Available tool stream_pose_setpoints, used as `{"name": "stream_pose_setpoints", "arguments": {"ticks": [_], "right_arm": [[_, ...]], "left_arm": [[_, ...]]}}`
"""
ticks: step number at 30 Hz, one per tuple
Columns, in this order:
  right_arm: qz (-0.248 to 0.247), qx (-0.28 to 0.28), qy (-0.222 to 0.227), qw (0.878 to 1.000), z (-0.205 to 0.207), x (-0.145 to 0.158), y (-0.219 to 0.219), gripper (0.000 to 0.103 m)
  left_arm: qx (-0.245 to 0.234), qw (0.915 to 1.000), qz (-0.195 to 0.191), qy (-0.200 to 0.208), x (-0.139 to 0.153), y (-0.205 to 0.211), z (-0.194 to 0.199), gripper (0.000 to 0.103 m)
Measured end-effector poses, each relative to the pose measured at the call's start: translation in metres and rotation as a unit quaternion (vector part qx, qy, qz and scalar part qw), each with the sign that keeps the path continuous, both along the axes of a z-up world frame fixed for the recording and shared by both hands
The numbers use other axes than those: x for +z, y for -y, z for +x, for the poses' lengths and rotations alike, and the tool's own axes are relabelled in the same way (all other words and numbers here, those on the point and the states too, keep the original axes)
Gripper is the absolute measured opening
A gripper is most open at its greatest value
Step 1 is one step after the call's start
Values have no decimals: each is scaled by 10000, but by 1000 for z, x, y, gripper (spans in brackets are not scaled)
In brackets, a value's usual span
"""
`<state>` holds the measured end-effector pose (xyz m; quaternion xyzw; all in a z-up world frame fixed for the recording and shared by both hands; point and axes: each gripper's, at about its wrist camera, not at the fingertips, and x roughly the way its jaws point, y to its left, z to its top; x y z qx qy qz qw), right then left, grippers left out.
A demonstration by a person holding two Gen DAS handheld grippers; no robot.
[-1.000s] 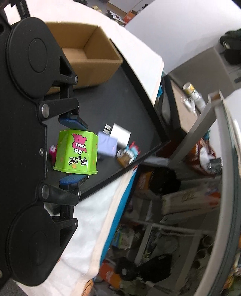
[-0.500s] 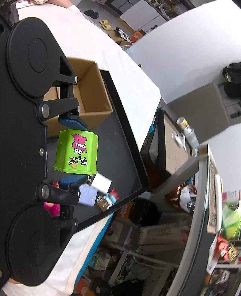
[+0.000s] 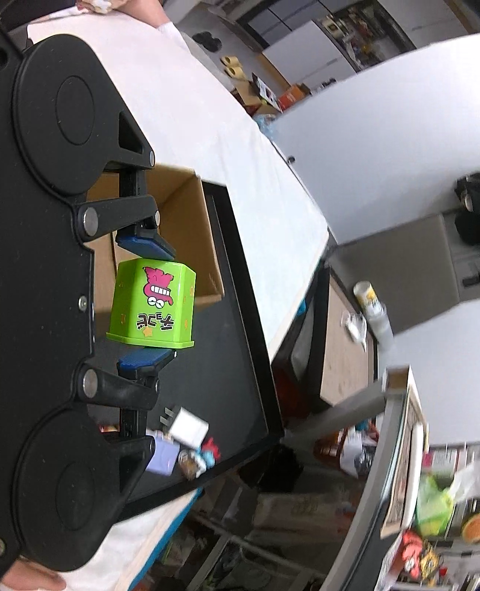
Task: Organize rigid objects
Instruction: 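Lift the green cube figure with the right gripper over the cardboard box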
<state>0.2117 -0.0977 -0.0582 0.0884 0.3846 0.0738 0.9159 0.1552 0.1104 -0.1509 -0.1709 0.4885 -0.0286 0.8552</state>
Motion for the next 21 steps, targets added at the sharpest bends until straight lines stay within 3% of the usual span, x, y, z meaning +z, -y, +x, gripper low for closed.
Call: {"name": "stream_pose_setpoints", "arguments": {"ticks": [21], "right_arm": [[132,1125,-392,9928,22,-33,-70,50]], "left_arm": [[50,9997,44,-232,-8,2,10,17]]}}
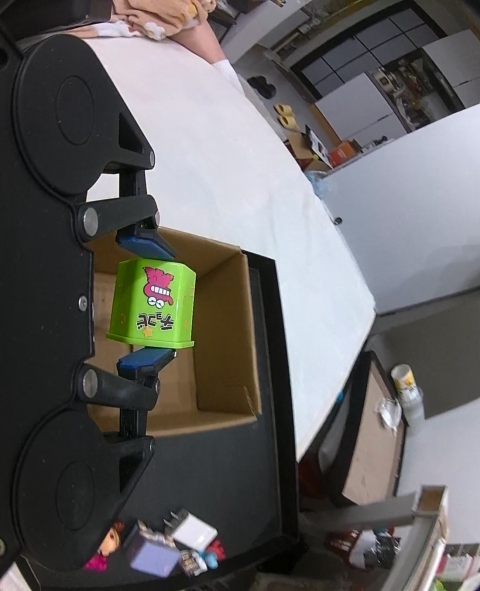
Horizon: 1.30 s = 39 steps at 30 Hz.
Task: Organize rigid objects
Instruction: 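Lift the green cube figure with the right gripper over the cardboard box, then open the right gripper to drop the green figure into the box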
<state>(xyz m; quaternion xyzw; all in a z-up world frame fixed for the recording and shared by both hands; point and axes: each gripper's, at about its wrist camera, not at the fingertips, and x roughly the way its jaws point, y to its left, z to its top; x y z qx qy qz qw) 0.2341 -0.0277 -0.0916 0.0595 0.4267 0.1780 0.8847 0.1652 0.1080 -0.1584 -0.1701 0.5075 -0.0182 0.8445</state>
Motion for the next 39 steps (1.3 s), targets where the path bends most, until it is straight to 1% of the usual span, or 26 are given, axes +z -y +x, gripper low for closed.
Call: {"name": "stream_pose_setpoints", "arguments": {"ticks": [9,14,20,26,28,33,35,37,39], "right_arm": [[86,150,-413,9990,10,-27,-14,50],[127,153,-702,9973,15,-43,-14,50],[286,49,-920,9953,18,-51,-8,52],[406,109,-808,9958,9,-34,6,54],[418,145,-782,9960,5,-28,13,56],[290,215,-644,9973,-2,-11,33,58],[121,283,-528,9981,-6,-3,39,61],[6,369,-396,9985,-10,6,47,66],[-60,406,-293,9987,-14,14,58,68]], "left_arm": [[43,10000,-63,-38,-1,-3,1,17],[56,9999,-77,-41,-1,-4,1,17],[63,9999,-76,-60,-2,-4,1,17],[59,10000,-49,-57,-1,-3,1,17],[59,10000,-35,-63,-1,-2,1,17],[63,10000,3,-77,0,-1,1,17],[60,9999,22,-82,0,0,1,17],[64,9999,34,-84,1,1,1,17],[73,9999,49,-92,1,1,2,17]]}}
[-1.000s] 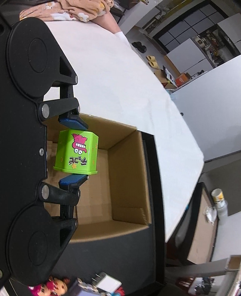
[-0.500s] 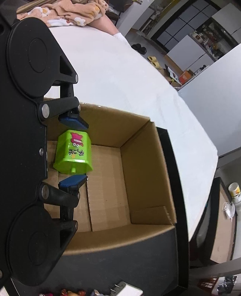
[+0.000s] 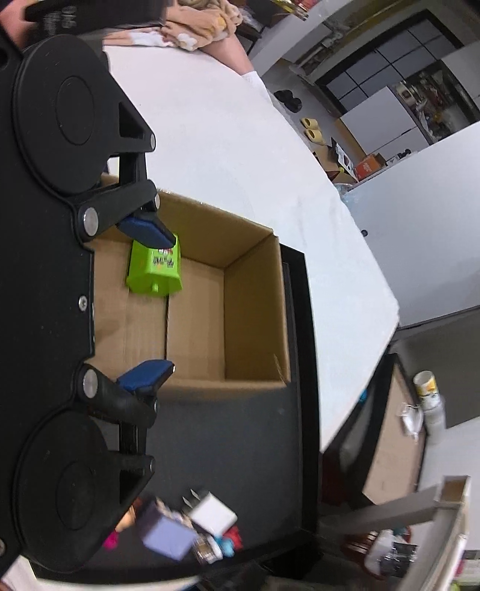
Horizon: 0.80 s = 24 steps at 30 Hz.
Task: Organize rigid objects
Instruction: 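Open the right gripper to drop the green figure into the box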
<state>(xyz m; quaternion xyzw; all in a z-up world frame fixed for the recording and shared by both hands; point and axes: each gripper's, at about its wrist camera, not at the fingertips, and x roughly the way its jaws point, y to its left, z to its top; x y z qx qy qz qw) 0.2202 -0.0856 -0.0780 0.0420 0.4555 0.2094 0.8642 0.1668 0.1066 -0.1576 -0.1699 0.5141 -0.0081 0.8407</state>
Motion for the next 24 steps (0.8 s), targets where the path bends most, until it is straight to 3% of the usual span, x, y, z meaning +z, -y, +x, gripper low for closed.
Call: {"name": "stream_pose_setpoints", "arguments": {"ticks": [9,24], "right_arm": [[-170,-252,62,9995,-7,5,54,68],[-48,-1126,-269,9933,-4,-27,131,68]], "left_arm": [[27,9999,106,-41,2,3,1,17],[59,9997,215,-96,3,6,2,17]]}}
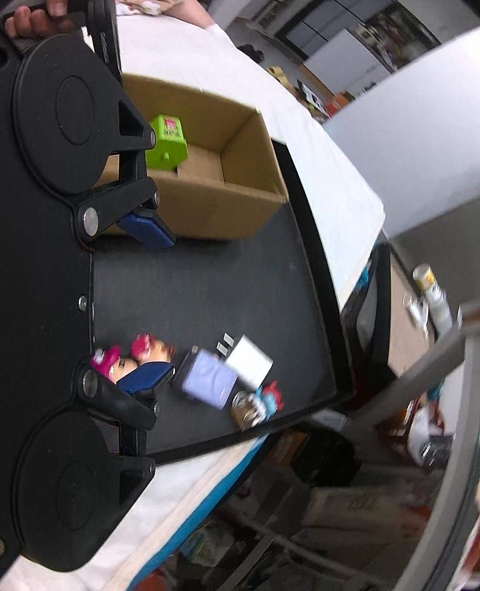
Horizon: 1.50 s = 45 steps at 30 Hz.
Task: Organize rigid objects
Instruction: 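Open the right gripper to drop the green figure into the box, then move the right gripper to the pink dinosaur doll and grasp it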
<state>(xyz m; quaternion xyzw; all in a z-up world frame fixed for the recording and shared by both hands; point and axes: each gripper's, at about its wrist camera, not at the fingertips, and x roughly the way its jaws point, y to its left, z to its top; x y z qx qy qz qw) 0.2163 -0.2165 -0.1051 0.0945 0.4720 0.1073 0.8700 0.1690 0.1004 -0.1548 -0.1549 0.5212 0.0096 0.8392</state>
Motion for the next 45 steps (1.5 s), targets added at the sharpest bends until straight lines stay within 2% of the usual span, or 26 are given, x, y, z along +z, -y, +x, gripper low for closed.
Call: {"name": "stream_pose_setpoints", "arguments": {"ticks": [7,14,16,18,21,28,37,42,45], "right_arm": [[43,-681,-366,9970,4,-28,30,68],[393,-1101,-686,9908,5,-48,49,67],[475,-1215,-767,9885,5,-54,52,63],[500,-1275,-834,9871,7,-59,53,57],[511,-1409,-947,9842,10,-67,55,55],[660,-1547,-1271,9775,18,-85,57,55],[418,-1670,-1424,9747,12,-91,57,55],[790,-1838,-1542,9676,8,-93,64,55],[846,-1794,-1464,9691,9,-92,63,49]], "left_arm": [[21,10000,42,-51,-1,1,2,17],[38,9999,67,-65,-1,2,2,17],[46,9999,65,-72,-1,2,3,17],[48,9999,64,-74,-1,2,3,17],[51,9999,63,-73,-1,2,3,17],[46,10000,50,-63,-1,1,3,17],[45,10000,61,-51,0,2,2,17],[61,10000,57,-33,0,2,1,17],[53,10000,72,-33,0,2,3,17]]}}
